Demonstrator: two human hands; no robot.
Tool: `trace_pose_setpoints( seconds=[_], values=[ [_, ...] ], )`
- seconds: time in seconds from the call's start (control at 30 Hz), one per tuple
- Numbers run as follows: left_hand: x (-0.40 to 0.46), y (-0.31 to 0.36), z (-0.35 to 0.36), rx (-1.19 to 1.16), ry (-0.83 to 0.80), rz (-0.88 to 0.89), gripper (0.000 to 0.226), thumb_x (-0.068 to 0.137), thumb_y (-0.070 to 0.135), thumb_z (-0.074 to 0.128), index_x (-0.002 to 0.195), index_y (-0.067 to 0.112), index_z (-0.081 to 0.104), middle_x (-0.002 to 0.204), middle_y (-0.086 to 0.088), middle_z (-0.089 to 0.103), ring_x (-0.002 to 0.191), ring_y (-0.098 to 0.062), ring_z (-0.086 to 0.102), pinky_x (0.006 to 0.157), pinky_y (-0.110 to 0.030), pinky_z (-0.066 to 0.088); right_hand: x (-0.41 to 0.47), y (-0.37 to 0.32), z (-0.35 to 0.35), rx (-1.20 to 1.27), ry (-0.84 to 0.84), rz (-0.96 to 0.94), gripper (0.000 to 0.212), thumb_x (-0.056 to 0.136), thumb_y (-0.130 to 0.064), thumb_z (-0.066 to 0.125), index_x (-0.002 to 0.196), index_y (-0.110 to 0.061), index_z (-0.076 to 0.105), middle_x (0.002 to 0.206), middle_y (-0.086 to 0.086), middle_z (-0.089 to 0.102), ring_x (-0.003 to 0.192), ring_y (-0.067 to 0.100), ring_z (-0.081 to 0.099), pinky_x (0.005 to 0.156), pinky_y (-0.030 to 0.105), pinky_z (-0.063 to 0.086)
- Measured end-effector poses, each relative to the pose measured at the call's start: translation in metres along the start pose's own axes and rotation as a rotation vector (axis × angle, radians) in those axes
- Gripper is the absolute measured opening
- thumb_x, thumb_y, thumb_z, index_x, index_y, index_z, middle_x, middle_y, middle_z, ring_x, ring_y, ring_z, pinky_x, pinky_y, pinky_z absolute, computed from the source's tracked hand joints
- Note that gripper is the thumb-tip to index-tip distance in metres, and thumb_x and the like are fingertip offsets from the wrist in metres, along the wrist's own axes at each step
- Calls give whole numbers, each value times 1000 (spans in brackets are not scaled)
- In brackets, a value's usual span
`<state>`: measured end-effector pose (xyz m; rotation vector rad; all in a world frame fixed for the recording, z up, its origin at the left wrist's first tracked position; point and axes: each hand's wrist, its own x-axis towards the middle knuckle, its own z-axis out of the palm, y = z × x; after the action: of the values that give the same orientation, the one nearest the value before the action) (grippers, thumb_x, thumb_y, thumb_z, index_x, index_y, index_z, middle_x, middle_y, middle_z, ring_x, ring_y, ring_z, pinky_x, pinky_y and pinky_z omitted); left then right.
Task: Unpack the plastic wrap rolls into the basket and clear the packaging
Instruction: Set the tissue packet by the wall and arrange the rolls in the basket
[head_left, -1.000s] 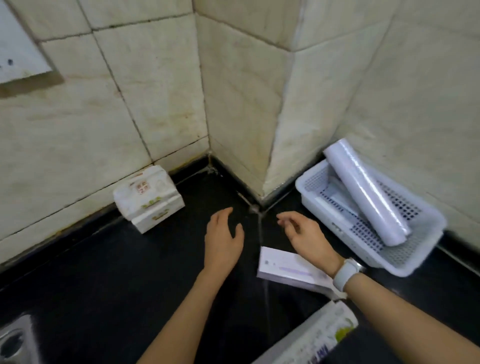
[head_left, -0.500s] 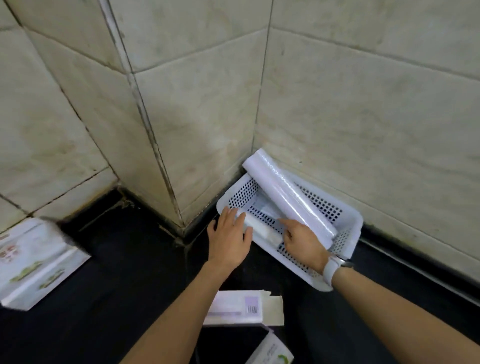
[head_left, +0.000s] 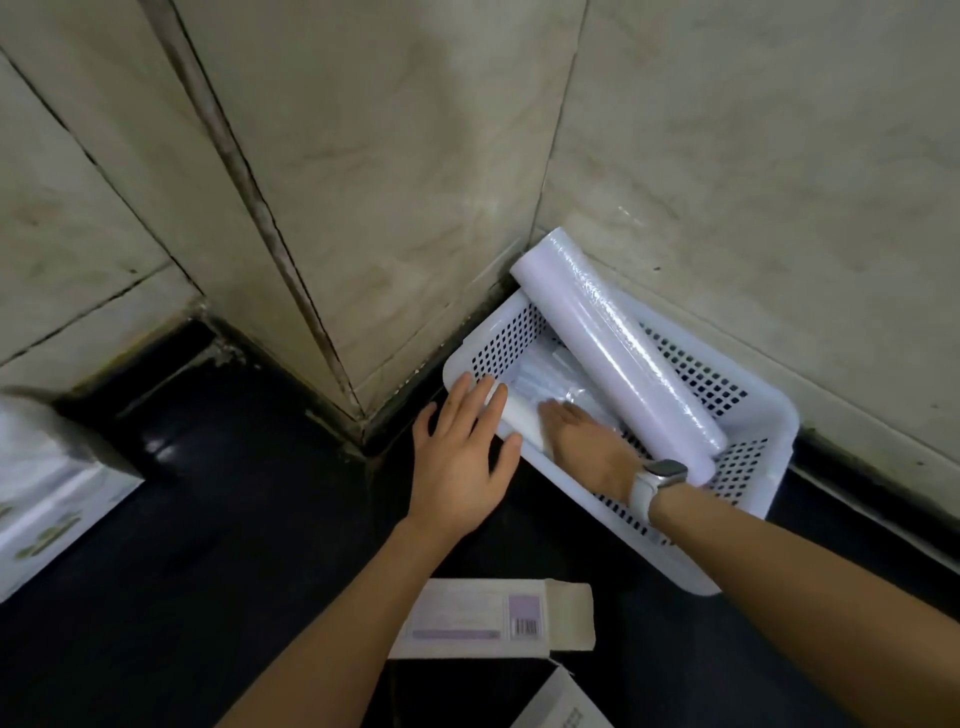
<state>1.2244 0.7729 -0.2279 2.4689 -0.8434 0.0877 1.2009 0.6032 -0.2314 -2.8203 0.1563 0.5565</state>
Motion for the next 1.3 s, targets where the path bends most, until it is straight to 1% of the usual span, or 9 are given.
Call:
trace_pose_setpoints(
  seconds=[0.17, 0.27, 0.37, 0.43, 0.5, 0.7, 0.87, 0.97, 1.3],
  values=[
    [22, 2, -4, 126, 67, 38, 34, 83, 27, 47, 104, 11, 69, 108, -4, 71, 103, -19, 63, 100, -43, 31, -13, 8, -9, 163, -57, -123, 24, 91, -5, 37, 114, -10, 42, 83, 3, 44, 72, 13, 40, 73, 31, 39],
    [45, 3, -5, 131, -231, 100, 43, 91, 27, 40, 131, 15, 48, 140, -4, 49, 124, -16, 47, 107, -35, 18, -20, 13, -8, 209, -83, -141, 24, 95, -7, 31, 109, -21, 45, 76, -17, 38, 64, -2, 37, 77, 18, 40],
    [67, 7, -4, 293, -636, 169, 45, 95, 31, 24, 130, 17, 48, 142, 1, 46, 122, -17, 44, 106, -37, 19, -30, 21, -6, 131, -110, -157, 35, 95, -10, 33, 130, -10, 36, 104, -22, 39, 88, -9, 40, 103, 24, 35],
    [78, 12, -5, 416, -829, 149, 48, 94, 34, 17, 122, 17, 53, 132, 0, 53, 111, -18, 48, 102, -37, 22, -35, 25, -7, 82, -139, -139, 42, 94, -7, 35, 135, -10, 31, 135, 1, 44, 122, 12, 44, 114, 35, 26],
    [82, 16, -5, 497, -897, 137, 52, 94, 36, 14, 120, 16, 54, 130, -3, 54, 110, -20, 48, 100, -38, 23, -31, 26, -8, -16, -85, -109, 56, 92, -4, 38, 142, -8, 15, 154, 13, 15, 140, 24, 20, 117, 35, 20],
    [58, 14, -11, 480, -636, 173, 45, 92, 22, 18, 56, 13, 43, 86, -5, 69, 69, -20, 42, 94, -41, 23, 6, 1, -7, -196, 40, 102, 65, 89, -3, 39, 140, 3, -2, 149, 27, 13, 128, 45, 34, 103, 49, 36],
    [39, 3, -13, 299, -229, 182, 62, 83, 31, 12, 55, 8, 63, 59, -5, 66, 63, -22, 52, 94, -37, 36, 26, -9, 4, -182, 64, 288, 65, 93, -16, 35, 138, 6, -7, 146, 30, 21, 124, 46, 40, 100, 51, 38],
    [36, 0, -9, 306, -55, 224, 48, 81, 24, 35, 42, 11, 58, 44, -3, 59, 51, -21, 52, 80, -37, 49, 24, -9, 3, -223, 100, 194, 47, 92, -11, 35, 135, 3, 20, 133, 28, 39, 105, 43, 54, 82, 47, 48],
    [29, -2, -7, 26, -25, 106, 30, 79, 25, 44, 87, 6, 67, 80, -5, 68, 77, -23, 62, 83, -35, 48, -14, -3, -8, -120, 364, 34, 17, 92, -18, 41, 98, -5, 49, 94, 12, 57, 65, 31, 56, 53, 35, 42]
  ],
)
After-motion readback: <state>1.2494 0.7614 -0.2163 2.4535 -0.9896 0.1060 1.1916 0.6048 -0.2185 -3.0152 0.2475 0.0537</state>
